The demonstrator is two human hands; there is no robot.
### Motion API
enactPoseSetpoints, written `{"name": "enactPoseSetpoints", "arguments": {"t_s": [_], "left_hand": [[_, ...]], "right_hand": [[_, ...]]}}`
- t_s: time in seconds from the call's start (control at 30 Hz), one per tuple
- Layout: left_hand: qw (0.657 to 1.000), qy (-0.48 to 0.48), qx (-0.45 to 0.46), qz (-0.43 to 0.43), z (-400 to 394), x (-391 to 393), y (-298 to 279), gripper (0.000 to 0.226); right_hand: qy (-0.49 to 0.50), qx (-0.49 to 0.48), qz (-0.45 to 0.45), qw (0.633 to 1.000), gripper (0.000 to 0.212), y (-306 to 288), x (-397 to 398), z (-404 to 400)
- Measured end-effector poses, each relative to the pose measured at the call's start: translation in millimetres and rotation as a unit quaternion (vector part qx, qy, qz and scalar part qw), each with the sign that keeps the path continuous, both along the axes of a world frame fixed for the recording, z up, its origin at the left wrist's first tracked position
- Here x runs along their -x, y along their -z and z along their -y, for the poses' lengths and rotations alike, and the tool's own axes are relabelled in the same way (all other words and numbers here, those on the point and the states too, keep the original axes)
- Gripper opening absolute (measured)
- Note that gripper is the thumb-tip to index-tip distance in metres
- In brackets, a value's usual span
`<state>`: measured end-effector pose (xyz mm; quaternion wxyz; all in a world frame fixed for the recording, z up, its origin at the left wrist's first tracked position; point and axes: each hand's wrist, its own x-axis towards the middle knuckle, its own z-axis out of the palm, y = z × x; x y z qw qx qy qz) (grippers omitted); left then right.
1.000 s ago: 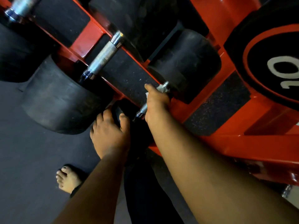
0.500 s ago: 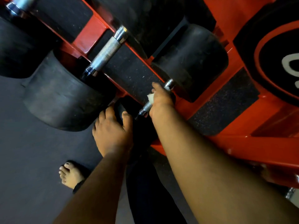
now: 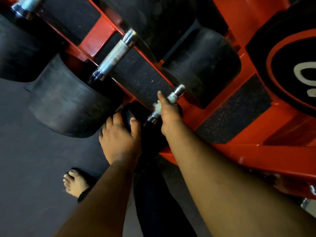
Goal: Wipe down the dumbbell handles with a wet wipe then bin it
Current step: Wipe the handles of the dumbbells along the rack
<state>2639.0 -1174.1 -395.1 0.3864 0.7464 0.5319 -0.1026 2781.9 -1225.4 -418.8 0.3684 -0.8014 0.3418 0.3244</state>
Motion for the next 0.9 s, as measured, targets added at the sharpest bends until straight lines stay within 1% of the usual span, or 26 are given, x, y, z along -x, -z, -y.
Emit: {"name": "enactPoseSetpoints", "arguments": {"t_s": [0.03,0.07,0.13,0.17,0.2,0.27,0.3,0.37,0.43,0.47,0.5,0.53,0.57,0.6,0.63,0.67,0.7,0.73,0.77,0.83,0.9], "left_hand": [[1.000,0.001,-0.001,0.000,0,0,0,0.068],[1.000,0.000,-0.001,-0.001,0,0,0,0.067],[1.000,0.001,-0.002,-0.002,0,-1,-1,0.067],[1.000,0.002,-0.001,-0.002,0,-1,-1,0.067],[1.000,0.002,-0.001,-0.002,-1,0,-2,0.068],[1.000,0.001,-0.001,-0.004,-2,0,-1,0.069],[1.000,0.001,0.000,-0.005,-1,1,-1,0.069],[1.000,0.001,-0.001,-0.003,-1,0,-1,0.068],[1.000,0.000,-0.002,0.000,-1,-1,-1,0.067],[1.000,0.000,-0.003,-0.001,0,0,0,0.068],[1.000,0.000,-0.003,-0.003,0,0,0,0.069],[1.000,0.001,-0.003,-0.007,-1,0,1,0.069],[1.000,0.000,-0.003,-0.009,0,0,1,0.069],[1.000,0.000,-0.004,-0.009,0,-1,1,0.069],[1.000,0.000,-0.005,-0.008,-1,-1,1,0.069],[1.000,0.000,-0.007,-0.006,-1,-1,1,0.070],[1.000,0.001,-0.007,-0.005,-1,-1,1,0.070],[1.000,0.001,-0.009,-0.004,-1,0,1,0.071],[1.000,0.002,-0.008,-0.004,-1,0,1,0.072],[1.000,0.002,-0.006,-0.007,-2,-1,1,0.072],[1.000,0.004,-0.007,-0.007,-3,-2,0,0.073]], "right_hand": [[-0.009,-0.007,-0.014,1.000,0.060,0,2,1],[-0.025,-0.007,-0.029,0.999,0.069,3,6,5],[-0.106,0.036,-0.057,0.992,0.102,1,14,11],[-0.153,0.038,-0.075,0.985,0.112,4,20,18],[-0.196,0.025,-0.101,0.975,0.111,0,25,22],[-0.271,0.011,-0.164,0.949,0.087,-13,33,28],[-0.304,0.008,-0.176,0.936,0.073,-20,36,31],[-0.364,0.003,-0.159,0.918,0.051,-31,34,39],[-0.441,0.012,-0.139,0.887,0.033,-45,22,38],[-0.477,0.023,-0.114,0.871,0.026,-55,13,32],[-0.509,0.037,-0.061,0.858,0.021,-59,4,25],[-0.543,0.050,0.021,0.838,0.016,-63,-6,15],[-0.581,0.059,0.112,0.804,0.014,-63,-13,5],[-0.630,0.070,0.184,0.751,0.025,-61,-16,-4],[-0.700,0.084,0.191,0.683,0.039,-57,-17,-12],[-0.771,0.107,0.137,0.613,0.045,-52,-15,-15],[-0.822,0.129,0.073,0.550,0.045,-50,-12,-15],[-0.851,0.141,0.033,0.504,0.045,-46,-8,-9],[-0.866,0.142,0.030,0.479,0.047,-45,-6,-3],[-0.881,0.148,0.047,0.448,0.055,-49,-1,10],[-0.886,0.162,0.060,0.430,0.057,-56,3,16]]}}
